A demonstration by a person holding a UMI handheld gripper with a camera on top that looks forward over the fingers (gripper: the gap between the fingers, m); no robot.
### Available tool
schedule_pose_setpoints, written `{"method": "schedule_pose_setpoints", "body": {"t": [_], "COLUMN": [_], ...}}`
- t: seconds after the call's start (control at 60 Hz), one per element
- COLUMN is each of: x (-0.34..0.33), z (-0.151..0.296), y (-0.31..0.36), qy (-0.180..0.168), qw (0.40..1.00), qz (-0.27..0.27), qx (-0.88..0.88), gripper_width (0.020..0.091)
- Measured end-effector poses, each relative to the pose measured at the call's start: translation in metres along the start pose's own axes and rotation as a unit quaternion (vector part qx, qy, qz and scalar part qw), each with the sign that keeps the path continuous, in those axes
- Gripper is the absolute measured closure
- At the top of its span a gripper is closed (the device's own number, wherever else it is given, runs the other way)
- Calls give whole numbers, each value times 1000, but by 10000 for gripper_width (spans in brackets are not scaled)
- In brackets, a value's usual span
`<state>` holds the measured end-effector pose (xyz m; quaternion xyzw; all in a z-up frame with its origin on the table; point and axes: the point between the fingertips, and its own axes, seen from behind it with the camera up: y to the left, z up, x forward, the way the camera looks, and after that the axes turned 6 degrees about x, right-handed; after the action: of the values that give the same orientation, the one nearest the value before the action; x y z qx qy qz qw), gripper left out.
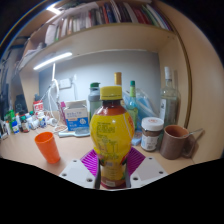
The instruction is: Pour water
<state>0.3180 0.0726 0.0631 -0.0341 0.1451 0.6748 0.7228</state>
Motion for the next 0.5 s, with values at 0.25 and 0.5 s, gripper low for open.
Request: {"method": "schedule_pose_setpoints", "body": {"t": [0.25, 0.5], "x": [1, -33], "z": [0, -27], "y": [0, -4], "qy": [-22, 75], "qw": [1000, 996], "qz": [6, -19], "qx": [-5, 34], "gripper_width": [671, 263]}}
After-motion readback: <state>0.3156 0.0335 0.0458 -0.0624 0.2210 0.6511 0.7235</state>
